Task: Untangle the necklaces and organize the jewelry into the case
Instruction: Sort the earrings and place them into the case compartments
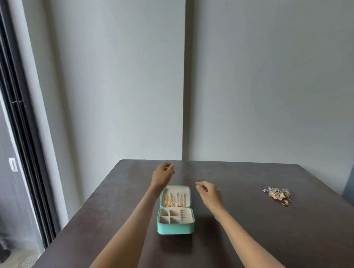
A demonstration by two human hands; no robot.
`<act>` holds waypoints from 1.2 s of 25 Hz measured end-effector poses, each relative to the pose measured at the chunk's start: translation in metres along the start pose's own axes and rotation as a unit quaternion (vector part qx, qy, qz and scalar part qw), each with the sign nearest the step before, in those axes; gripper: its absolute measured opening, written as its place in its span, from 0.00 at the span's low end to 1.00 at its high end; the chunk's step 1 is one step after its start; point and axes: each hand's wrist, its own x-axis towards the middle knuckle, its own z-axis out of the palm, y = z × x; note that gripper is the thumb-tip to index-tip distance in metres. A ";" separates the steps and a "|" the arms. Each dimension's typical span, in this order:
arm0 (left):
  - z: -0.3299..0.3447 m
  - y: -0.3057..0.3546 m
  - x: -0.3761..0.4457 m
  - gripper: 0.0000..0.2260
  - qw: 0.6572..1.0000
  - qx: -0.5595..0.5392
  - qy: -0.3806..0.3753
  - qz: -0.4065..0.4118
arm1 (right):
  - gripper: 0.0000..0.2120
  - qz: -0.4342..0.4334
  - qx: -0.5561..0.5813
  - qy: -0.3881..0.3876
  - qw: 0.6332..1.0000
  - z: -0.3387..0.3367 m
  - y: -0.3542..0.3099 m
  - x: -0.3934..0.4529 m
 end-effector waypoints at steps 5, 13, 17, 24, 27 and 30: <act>0.085 0.024 -0.006 0.07 0.987 0.016 -0.153 0.055 | 0.11 0.011 -0.032 0.051 0.998 -0.041 0.024 -0.001; 0.246 0.024 -0.043 0.13 0.979 -0.005 -0.201 0.045 | 0.07 0.130 -0.048 0.248 0.959 -0.158 0.129 -0.011; 0.293 0.034 -0.051 0.17 0.981 0.021 -0.183 0.051 | 0.07 0.125 -0.087 0.219 0.964 -0.185 0.155 0.002; 0.313 0.035 -0.028 0.11 0.943 0.223 -0.187 0.164 | 0.13 0.115 -0.251 0.156 0.948 -0.182 0.160 0.018; 0.313 0.032 -0.021 0.06 0.933 0.247 -0.177 0.191 | 0.11 0.118 -0.255 0.163 0.946 -0.183 0.160 0.019; 0.303 0.032 -0.017 0.06 0.915 0.271 -0.198 0.224 | 0.09 0.120 -0.255 0.165 0.945 -0.182 0.161 0.018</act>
